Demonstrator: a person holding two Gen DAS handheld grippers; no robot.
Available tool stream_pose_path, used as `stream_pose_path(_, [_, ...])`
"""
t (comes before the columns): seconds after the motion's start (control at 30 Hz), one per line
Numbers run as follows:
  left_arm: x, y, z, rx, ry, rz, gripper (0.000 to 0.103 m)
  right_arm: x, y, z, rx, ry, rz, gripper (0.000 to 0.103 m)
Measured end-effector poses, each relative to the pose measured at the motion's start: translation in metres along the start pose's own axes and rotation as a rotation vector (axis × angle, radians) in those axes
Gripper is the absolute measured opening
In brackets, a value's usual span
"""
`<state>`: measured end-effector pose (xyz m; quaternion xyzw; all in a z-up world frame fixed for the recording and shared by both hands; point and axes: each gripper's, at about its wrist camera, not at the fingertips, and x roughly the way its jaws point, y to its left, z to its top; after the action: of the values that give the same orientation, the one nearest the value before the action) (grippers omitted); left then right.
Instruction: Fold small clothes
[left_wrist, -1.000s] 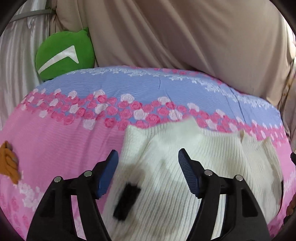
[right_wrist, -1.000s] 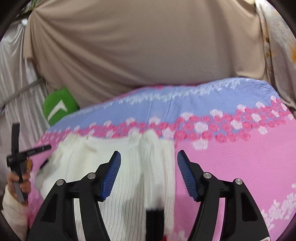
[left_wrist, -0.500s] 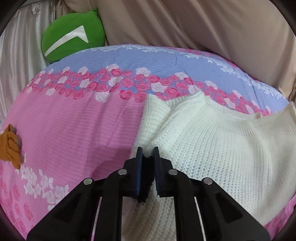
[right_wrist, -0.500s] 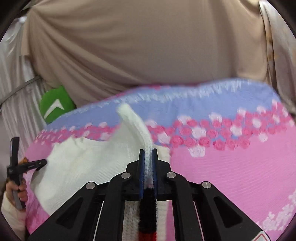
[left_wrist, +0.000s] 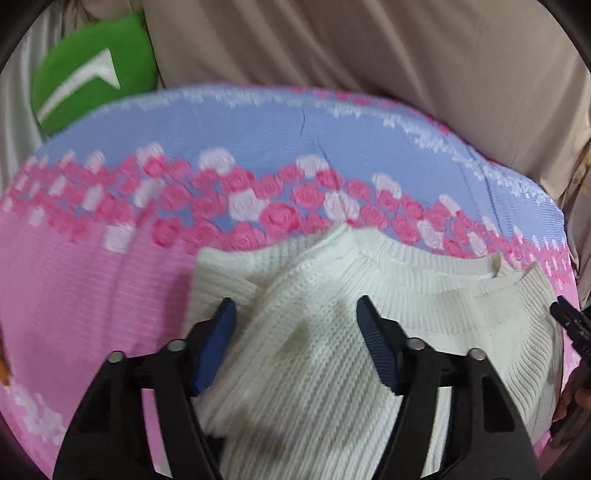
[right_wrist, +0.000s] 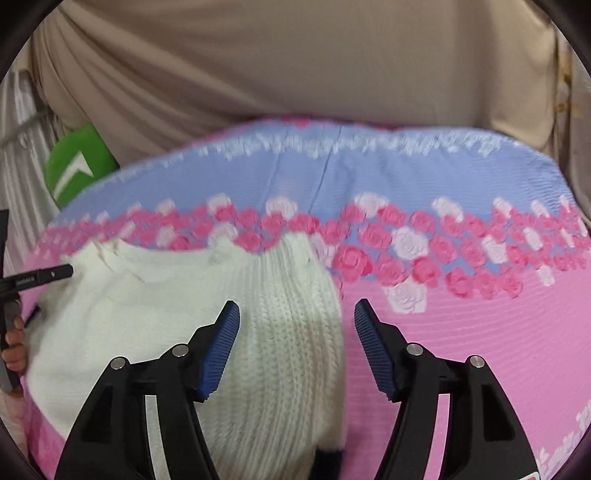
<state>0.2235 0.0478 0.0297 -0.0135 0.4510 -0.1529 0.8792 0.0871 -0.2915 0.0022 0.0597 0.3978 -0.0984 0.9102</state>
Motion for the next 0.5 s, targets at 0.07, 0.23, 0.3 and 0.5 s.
stream_pose_path(0.07, [0.01, 0.002, -0.002, -0.01, 0.022, -0.012, 0.011, 0.008, 0.005, 0.0, -0.02, 0.033, 0.008, 0.016])
stream_pose_path(0.23, [-0.056, 0.013, 0.002, -0.038, -0.196, -0.042, 0.007, -0.074, 0.018, 0.007, 0.003, -0.26, 0.142, 0.011])
stream_pose_path(0.3, [-0.078, 0.02, 0.005, -0.063, -0.257, -0.023, 0.007, -0.081, 0.013, 0.01, 0.051, -0.297, 0.171, 0.011])
stream_pose_path(0.5, [0.007, 0.028, 0.0, -0.05, -0.057, 0.122, 0.01, 0.023, -0.008, 0.001, 0.156, 0.027, 0.08, 0.011])
